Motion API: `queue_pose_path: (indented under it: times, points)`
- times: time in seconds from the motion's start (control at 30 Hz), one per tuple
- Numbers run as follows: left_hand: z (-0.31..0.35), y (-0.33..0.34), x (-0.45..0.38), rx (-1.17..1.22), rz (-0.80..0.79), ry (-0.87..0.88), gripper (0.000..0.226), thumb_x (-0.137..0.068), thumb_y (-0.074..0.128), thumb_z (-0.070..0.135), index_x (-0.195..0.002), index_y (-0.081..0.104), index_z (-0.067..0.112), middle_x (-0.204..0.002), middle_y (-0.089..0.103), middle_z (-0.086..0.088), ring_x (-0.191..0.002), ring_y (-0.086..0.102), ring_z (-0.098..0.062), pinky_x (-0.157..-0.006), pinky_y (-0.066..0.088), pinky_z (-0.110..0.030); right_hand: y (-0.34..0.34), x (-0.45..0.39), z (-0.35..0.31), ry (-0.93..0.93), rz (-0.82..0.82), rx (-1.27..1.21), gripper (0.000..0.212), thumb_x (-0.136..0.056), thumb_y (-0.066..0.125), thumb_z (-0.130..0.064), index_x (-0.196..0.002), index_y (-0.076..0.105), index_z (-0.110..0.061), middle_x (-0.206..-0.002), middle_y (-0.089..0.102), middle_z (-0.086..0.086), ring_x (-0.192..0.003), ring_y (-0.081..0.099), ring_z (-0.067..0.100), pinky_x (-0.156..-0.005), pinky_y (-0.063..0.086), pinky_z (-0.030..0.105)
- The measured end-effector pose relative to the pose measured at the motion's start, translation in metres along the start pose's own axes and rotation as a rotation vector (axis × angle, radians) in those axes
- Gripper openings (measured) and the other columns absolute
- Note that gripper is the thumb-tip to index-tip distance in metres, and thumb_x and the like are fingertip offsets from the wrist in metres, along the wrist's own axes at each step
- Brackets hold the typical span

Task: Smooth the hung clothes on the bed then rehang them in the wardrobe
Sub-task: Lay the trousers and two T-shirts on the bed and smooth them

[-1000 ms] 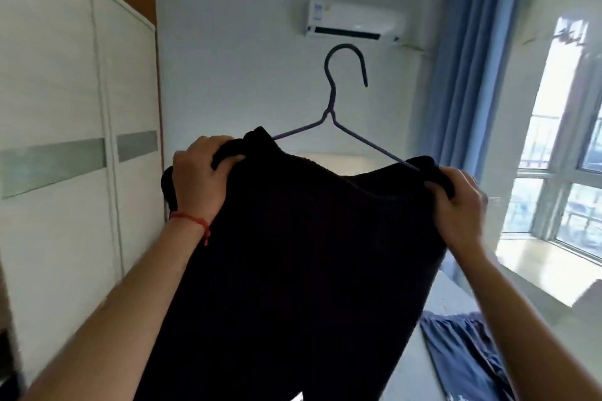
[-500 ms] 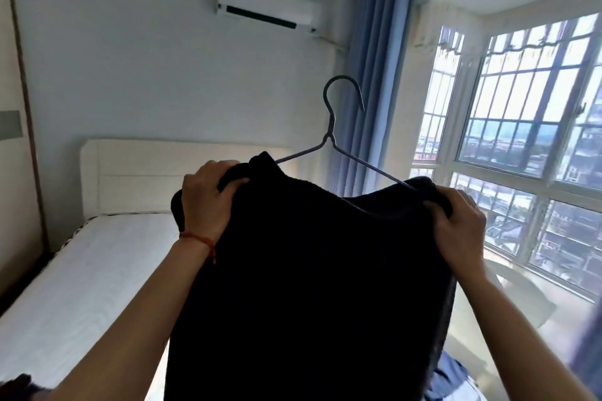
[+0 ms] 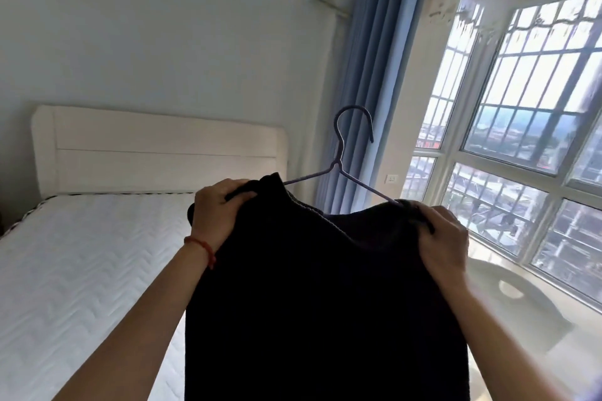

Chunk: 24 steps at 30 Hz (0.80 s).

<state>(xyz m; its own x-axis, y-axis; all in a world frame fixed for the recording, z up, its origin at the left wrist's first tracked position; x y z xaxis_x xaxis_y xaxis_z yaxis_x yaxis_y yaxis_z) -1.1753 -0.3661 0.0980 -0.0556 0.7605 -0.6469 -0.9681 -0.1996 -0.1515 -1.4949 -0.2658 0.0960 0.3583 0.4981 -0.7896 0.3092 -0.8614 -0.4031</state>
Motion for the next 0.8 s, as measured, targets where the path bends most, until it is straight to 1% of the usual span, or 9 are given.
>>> queue_pose_path:
  times: [0.1,0.23,0.37,0.43,0.5,0.57,0.67,0.73,0.8]
  points:
    - [-0.032,0.020,-0.022,0.018,-0.055,-0.053,0.021,-0.079,0.064,0.005,-0.099,0.071,0.007,-0.088,0.069,0.006,-0.071,0.058,0.022,-0.073,0.040,0.006,0.035,-0.015,0.020,0.034,0.009,-0.045,0.035,-0.077,0.058,0.004,-0.101,0.073,-0.015,-0.086,0.065,0.001,-0.089,0.060,0.022,-0.079,0.036,0.013]
    - [-0.073,0.043,-0.028,-0.002,-0.103,-0.131,0.024,-0.081,0.063,0.006,-0.100,0.067,0.020,-0.061,0.061,0.039,-0.071,0.056,0.025,-0.070,0.040,0.006,0.076,-0.023,0.050,0.129,-0.018,-0.113,0.033,-0.076,0.059,0.007,-0.097,0.074,-0.012,-0.082,0.063,-0.001,-0.085,0.057,0.015,-0.078,0.032,-0.001]
    - [-0.119,0.058,-0.023,-0.059,-0.106,-0.179,0.020,-0.083,0.061,0.006,-0.101,0.070,0.009,-0.075,0.064,0.031,-0.074,0.056,0.026,-0.072,0.041,0.006,0.114,-0.023,0.080,0.176,-0.060,-0.188,0.031,-0.074,0.058,0.011,-0.094,0.074,-0.007,-0.080,0.062,0.003,-0.074,0.055,-0.009,-0.074,0.033,-0.004]
    - [-0.140,0.063,-0.016,-0.091,-0.096,-0.224,0.020,-0.084,0.060,0.008,-0.101,0.070,0.010,-0.067,0.063,0.039,-0.075,0.057,0.025,-0.071,0.040,0.006,0.132,-0.022,0.096,0.194,-0.103,-0.210,0.030,-0.075,0.060,0.010,-0.093,0.074,-0.009,-0.081,0.062,0.001,-0.075,0.053,-0.017,-0.073,0.033,-0.005]
    - [-0.156,0.071,-0.010,-0.117,-0.089,-0.275,0.019,-0.085,0.059,0.007,-0.100,0.070,0.012,-0.067,0.059,0.046,-0.075,0.057,0.024,-0.070,0.040,0.006,0.153,-0.023,0.114,0.202,-0.154,-0.217,0.029,-0.075,0.062,0.009,-0.093,0.074,-0.011,-0.081,0.063,-0.001,-0.077,0.057,-0.008,-0.072,0.034,-0.004]
    - [-0.169,0.081,-0.007,-0.138,-0.070,-0.322,0.019,-0.085,0.059,0.006,-0.098,0.070,0.013,-0.065,0.059,0.046,-0.073,0.056,0.026,-0.070,0.039,0.007,0.176,-0.023,0.134,0.217,-0.228,-0.219,0.028,-0.076,0.063,0.006,-0.094,0.074,-0.012,-0.083,0.064,0.000,-0.081,0.059,0.009,-0.073,0.035,-0.004]
    - [-0.190,0.103,-0.003,-0.207,-0.025,-0.379,0.020,-0.084,0.059,0.006,-0.100,0.071,0.011,-0.076,0.065,0.029,-0.071,0.057,0.022,-0.070,0.038,0.008,0.214,-0.023,0.165,0.230,-0.321,-0.235,0.027,-0.078,0.064,0.005,-0.097,0.073,-0.010,-0.086,0.064,-0.001,-0.084,0.059,0.018,-0.075,0.037,-0.001]
    - [-0.208,0.120,0.000,-0.267,-0.001,-0.432,0.020,-0.085,0.059,0.007,-0.101,0.071,0.009,-0.083,0.066,0.014,-0.073,0.059,0.010,-0.069,0.037,0.009,0.239,-0.023,0.186,0.231,-0.384,-0.248,0.027,-0.077,0.064,0.005,-0.096,0.073,-0.011,-0.086,0.064,-0.002,-0.085,0.060,0.017,-0.080,0.041,0.009]
    - [-0.229,0.139,0.005,-0.319,-0.004,-0.492,0.020,-0.085,0.059,0.007,-0.101,0.071,0.009,-0.084,0.067,0.010,-0.077,0.057,0.002,-0.067,0.036,0.009,0.265,-0.019,0.210,0.247,-0.445,-0.241,0.028,-0.076,0.064,0.006,-0.096,0.073,-0.011,-0.085,0.063,-0.005,-0.086,0.060,0.017,-0.086,0.043,0.022]
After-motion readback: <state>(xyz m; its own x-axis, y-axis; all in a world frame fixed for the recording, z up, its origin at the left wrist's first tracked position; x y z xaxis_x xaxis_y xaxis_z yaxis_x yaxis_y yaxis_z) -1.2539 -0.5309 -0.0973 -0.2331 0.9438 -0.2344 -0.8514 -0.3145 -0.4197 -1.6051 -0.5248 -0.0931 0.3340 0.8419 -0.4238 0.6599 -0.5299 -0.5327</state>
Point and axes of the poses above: each hand's wrist, its own x-axis away from the middle knuckle, its own y-axis out of the palm, z = x × y, the point moved 2 cm from there along -x, towards the middle knuckle
